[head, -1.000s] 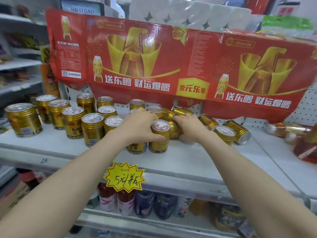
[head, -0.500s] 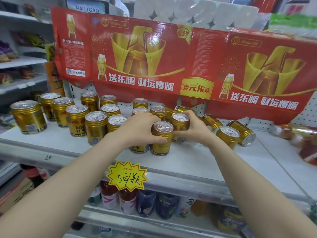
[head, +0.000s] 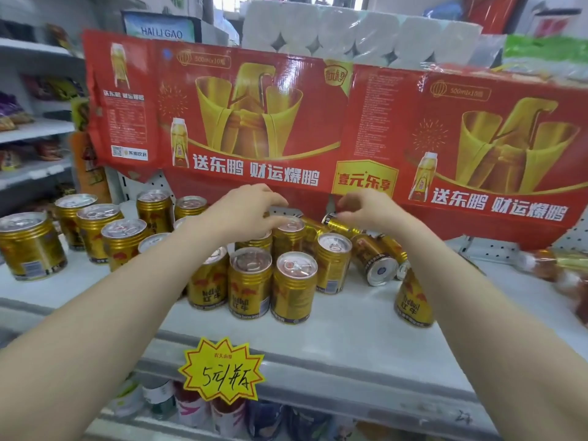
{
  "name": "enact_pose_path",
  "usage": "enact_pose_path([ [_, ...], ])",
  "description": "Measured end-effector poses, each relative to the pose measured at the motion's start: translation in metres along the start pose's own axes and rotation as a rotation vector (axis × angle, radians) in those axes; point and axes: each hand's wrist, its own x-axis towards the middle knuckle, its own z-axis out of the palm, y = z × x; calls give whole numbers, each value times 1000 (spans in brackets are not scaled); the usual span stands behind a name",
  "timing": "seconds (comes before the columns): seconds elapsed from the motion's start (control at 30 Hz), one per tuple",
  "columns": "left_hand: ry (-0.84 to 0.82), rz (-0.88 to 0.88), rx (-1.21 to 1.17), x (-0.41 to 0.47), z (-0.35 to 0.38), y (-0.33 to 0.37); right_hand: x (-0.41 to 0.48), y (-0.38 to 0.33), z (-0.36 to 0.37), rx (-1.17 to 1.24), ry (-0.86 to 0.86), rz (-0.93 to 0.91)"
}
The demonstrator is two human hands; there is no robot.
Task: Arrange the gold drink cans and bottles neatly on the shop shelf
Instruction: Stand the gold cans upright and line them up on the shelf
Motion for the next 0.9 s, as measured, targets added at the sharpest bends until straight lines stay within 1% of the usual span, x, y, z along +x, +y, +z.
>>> enact_pose_path([
  [0.1,-91,20,19,15,9,-2,26,-4,20,-140,-158,4],
  [0.27,-228,15,8,22,21,-5,58,-4,39,-266,-269,60],
  [0.4,-194,-5,-15,22,23,-7,69,-7,48,-250,-363,59],
  [0.5,-151,-19,-26,20,26,-7,68,-11,49,-124,-407,84],
  [0.57,-138,-29,-33,18,27,-7,66,-11,48,-57,-392,90],
  [0.73,-118,-29,-36,19,22,-5,60,-16,27,83,-159,-57],
  [0.8,-116,-26,-22,19,21,-4,54,-19,19,85,-146,-90],
  [0.9,-111,-26,-18,20,20,-4,48,-18,17,69,-176,-77],
])
